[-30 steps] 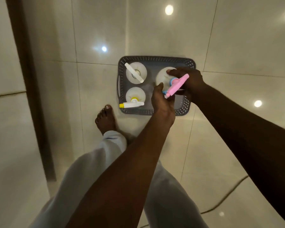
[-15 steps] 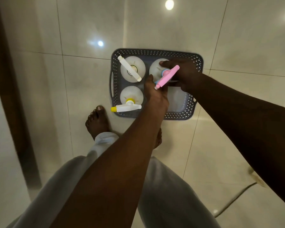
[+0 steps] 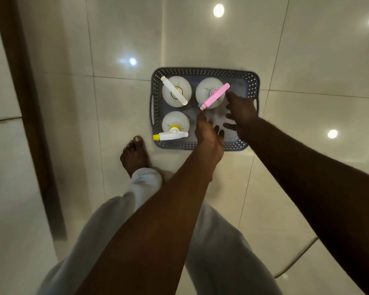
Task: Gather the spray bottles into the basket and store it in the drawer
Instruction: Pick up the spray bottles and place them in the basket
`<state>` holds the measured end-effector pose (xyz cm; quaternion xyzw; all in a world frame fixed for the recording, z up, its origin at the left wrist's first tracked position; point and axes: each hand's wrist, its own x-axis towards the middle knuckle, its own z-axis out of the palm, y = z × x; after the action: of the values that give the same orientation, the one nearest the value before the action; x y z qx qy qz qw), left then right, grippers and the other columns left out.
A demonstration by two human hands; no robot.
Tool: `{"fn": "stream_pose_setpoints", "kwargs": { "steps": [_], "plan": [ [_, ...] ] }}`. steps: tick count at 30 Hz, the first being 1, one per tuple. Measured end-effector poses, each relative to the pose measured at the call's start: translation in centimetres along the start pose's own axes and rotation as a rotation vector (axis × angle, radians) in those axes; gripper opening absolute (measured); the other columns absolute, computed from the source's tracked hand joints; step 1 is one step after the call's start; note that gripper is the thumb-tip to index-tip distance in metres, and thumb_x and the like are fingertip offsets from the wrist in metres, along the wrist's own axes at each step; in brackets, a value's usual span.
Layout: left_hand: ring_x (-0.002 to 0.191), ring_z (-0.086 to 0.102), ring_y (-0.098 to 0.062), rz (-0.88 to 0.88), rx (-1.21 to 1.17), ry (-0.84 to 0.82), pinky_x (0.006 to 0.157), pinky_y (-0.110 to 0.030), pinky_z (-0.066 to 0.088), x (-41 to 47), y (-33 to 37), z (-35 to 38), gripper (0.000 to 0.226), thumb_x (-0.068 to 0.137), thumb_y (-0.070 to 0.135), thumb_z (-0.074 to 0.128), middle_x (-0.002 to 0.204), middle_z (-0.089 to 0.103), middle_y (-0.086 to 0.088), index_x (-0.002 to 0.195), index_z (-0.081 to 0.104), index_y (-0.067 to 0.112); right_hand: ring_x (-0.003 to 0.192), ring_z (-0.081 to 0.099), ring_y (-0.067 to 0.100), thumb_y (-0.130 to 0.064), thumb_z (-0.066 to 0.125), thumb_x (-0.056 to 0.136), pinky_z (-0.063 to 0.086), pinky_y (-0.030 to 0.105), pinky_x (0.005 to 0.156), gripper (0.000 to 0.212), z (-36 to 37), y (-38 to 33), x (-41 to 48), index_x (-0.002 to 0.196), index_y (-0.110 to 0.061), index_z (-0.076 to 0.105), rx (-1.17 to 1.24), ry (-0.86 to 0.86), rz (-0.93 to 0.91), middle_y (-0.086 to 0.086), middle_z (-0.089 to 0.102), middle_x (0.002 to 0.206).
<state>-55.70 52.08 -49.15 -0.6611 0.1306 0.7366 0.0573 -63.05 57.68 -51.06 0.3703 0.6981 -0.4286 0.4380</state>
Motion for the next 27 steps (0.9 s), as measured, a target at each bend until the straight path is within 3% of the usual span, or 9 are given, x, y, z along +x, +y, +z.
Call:
{"fn": "stream_pose_setpoints", "kwargs": {
  "steps": [2, 5, 8, 10, 13, 14, 18, 23, 27],
  "plan": [
    [0.123, 0.06, -0.029, -0.025, 0.07, -0.009, 0.1, -0.038, 0.047, -2.3, -0.4, -0.8, 0.043, 0.106, 0.043, 0.048, 0.139, 0.065, -0.011, 0.134, 0.061, 0.013, 0.109, 0.063, 0.025, -0.044, 0.061, 0.1, 0.06, 0.039, 0.085, 0.034, -0.5, 1.2, -2.8, 0.118, -0.016, 0.067, 0.033, 0.028, 0.02, 0.007, 0.067, 0.119],
    [0.122, 0.06, -0.027, -0.018, 0.216, 0.0, 0.104, -0.037, 0.047, -6.9, 0.0, -2.0, 0.034, 0.106, 0.041, 0.048, 0.123, 0.068, -0.003, 0.127, 0.064, 0.018, 0.106, 0.067, 0.027, -0.034, 0.062, 0.101, 0.061, 0.039, 0.083, 0.016, -1.4, 2.5, -8.7, 0.099, -0.019, 0.069, 0.127, 0.039, 0.02, 0.007, 0.07, 0.108],
    [0.13, 0.059, -0.034, -0.037, 0.39, -0.012, 0.104, -0.038, 0.044, -13.4, 1.6, -3.3, 0.041, 0.104, 0.041, 0.05, 0.133, 0.065, -0.017, 0.132, 0.065, 0.014, 0.117, 0.067, 0.029, -0.029, 0.06, 0.103, 0.059, 0.048, 0.097, 0.013, -2.0, 3.1, -15.5, 0.106, -0.02, 0.07, 0.158, 0.033, -0.027, 0.009, 0.071, 0.121],
    [0.112, 0.065, -0.03, -0.05, 0.506, -0.04, 0.094, -0.037, 0.046, -18.3, 3.6, -4.6, 0.031, 0.103, 0.039, 0.051, 0.13, 0.066, -0.019, 0.116, 0.068, 0.016, 0.121, 0.066, 0.03, -0.028, 0.059, 0.104, 0.057, 0.052, 0.1, 0.013, -2.2, 2.8, -20.7, 0.105, -0.022, 0.071, 0.16, 0.034, -0.049, 0.01, 0.071, 0.122],
    [0.067, 0.07, 0.001, -0.027, 0.525, -0.011, 0.063, -0.014, 0.055, -24.7, 7.3, -6.1, 0.019, 0.108, 0.029, 0.047, 0.096, 0.065, 0.0, 0.097, 0.062, 0.023, 0.121, 0.067, 0.03, -0.026, 0.061, 0.104, 0.054, 0.055, 0.107, 0.022, -2.1, 2.3, -27.8, 0.12, -0.017, 0.072, 0.135, 0.025, -0.088, 0.01, 0.072, 0.125],
    [0.064, 0.071, 0.003, 0.009, 0.584, -0.013, 0.058, -0.012, 0.055, -27.1, 8.7, -6.5, 0.019, 0.108, 0.027, 0.047, 0.094, 0.066, 0.0, 0.099, 0.062, 0.019, 0.121, 0.067, 0.028, -0.026, 0.061, 0.104, 0.053, 0.054, 0.109, 0.026, -2.1, 1.9, -30.1, 0.124, -0.015, 0.072, 0.115, 0.015, -0.105, 0.009, 0.072, 0.126],
    [0.121, 0.066, -0.028, 0.167, 0.737, 0.013, 0.107, -0.042, 0.051, -35.9, 13.3, -7.9, 0.031, 0.107, 0.026, 0.05, 0.131, 0.07, -0.013, 0.126, 0.067, 0.007, 0.12, 0.067, 0.026, -0.023, 0.061, 0.104, 0.053, 0.053, 0.109, 0.027, -1.1, -0.5, -38.6, 0.127, -0.012, 0.071, 0.066, -0.033, -0.197, 0.007, 0.073, 0.123],
    [0.12, 0.065, -0.023, 0.313, 0.724, -0.012, 0.099, -0.035, 0.053, -45.7, 17.4, -12.3, 0.029, 0.107, 0.034, 0.048, 0.13, 0.071, -0.004, 0.124, 0.067, 0.02, 0.119, 0.066, 0.022, -0.027, 0.062, 0.104, 0.059, 0.042, 0.094, 0.024, 1.0, -3.3, -47.8, 0.124, -0.02, 0.073, -0.064, -0.166, -0.321, 0.002, 0.073, 0.121],
    [0.121, 0.066, -0.02, 0.418, 0.602, 0.08, 0.109, -0.041, 0.051, -51.6, 19.7, -16.7, 0.037, 0.103, 0.038, 0.051, 0.132, 0.069, -0.001, 0.133, 0.066, 0.023, 0.117, 0.066, 0.02, -0.028, 0.064, 0.102, 0.059, 0.032, 0.084, 0.029, 2.5, -4.5, -53.5, 0.129, -0.018, 0.071, -0.192, -0.284, -0.404, 0.003, 0.071, 0.126]
  ]
}}
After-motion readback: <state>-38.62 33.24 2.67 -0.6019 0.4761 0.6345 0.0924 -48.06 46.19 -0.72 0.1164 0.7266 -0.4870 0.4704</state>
